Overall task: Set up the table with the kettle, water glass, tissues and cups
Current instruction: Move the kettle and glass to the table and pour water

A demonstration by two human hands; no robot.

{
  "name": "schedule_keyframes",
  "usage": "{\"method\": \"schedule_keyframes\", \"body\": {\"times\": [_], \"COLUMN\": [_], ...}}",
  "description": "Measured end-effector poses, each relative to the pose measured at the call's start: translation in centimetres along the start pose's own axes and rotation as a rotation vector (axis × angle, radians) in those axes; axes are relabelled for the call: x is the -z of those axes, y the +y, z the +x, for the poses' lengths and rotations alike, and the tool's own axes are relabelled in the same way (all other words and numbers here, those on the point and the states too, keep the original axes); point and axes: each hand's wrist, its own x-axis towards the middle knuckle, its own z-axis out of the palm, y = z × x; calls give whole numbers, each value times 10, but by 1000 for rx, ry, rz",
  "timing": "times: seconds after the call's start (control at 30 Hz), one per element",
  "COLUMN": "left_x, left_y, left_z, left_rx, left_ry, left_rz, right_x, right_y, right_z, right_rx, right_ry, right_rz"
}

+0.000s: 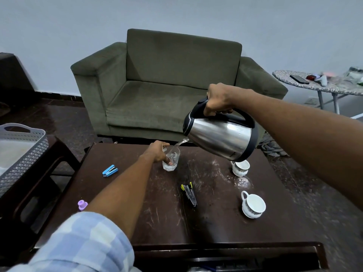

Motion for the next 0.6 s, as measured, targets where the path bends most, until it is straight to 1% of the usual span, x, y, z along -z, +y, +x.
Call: {"method": "schedule_keyframes", "body": {"times": [0.4, 0.6], "left_x": [0, -2], "left_y": [-1, -2], "left_z": [2, 4], "left_rx": [-10, -5], "left_ry": [4, 9], "left_rz": [10, -8], "right_x": [-28, -34], "right_y": [4, 7], "right_z": [6, 5], "right_rx": [8, 2], "right_ry": [-18, 10], "right_rz": [-37, -9]}}
